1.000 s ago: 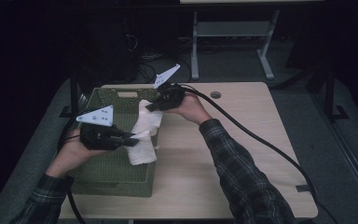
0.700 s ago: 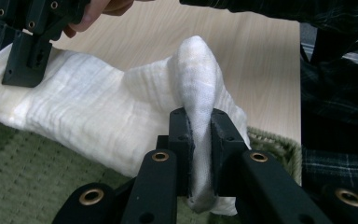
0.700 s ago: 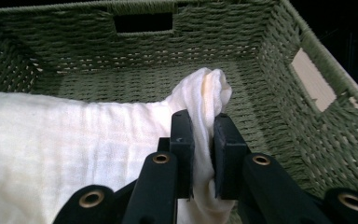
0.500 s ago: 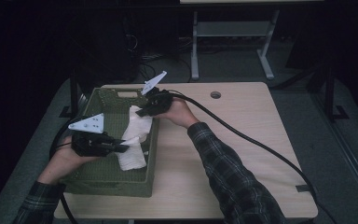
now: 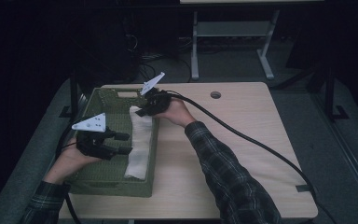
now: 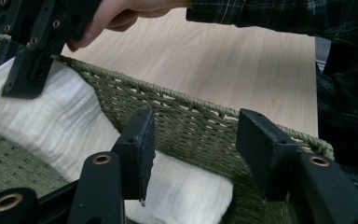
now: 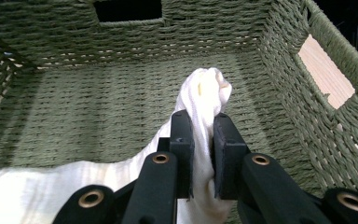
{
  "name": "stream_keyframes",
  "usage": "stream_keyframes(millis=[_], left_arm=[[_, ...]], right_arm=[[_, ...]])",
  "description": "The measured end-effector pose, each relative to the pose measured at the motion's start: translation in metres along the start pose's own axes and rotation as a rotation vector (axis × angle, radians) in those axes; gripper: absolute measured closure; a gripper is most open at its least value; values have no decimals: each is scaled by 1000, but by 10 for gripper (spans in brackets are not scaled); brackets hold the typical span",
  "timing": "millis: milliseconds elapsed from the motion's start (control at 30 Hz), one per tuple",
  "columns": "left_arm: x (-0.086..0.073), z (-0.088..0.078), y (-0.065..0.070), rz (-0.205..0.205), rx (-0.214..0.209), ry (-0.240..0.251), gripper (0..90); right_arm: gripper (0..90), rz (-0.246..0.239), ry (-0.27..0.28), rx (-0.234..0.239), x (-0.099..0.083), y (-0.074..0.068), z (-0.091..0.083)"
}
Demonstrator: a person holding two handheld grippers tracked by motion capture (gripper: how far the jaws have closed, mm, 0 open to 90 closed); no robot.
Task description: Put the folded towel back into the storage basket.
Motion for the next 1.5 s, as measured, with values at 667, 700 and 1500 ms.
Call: stream_keyframes(millis=[667, 700, 1500], left_arm=[[14, 10, -4, -23, 2, 30, 437], [16, 11, -4, -27, 1, 35, 436], [78, 74, 11, -41, 67, 20, 321]], right_arm=[[493, 39, 24, -66, 6, 21, -18], [493, 38, 27, -62, 5, 20, -21], [400, 31, 34, -78, -50, 23, -99]])
Point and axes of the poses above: each handheld gripper's, and its own axes: z roughly forward along the jaws, x roughly out of its top, y roughly to its right, the point moved 9 cm from there along z, roughly forward along the jaws, and after that the axes turned 4 degrees about -y, right-handed, at the moved point
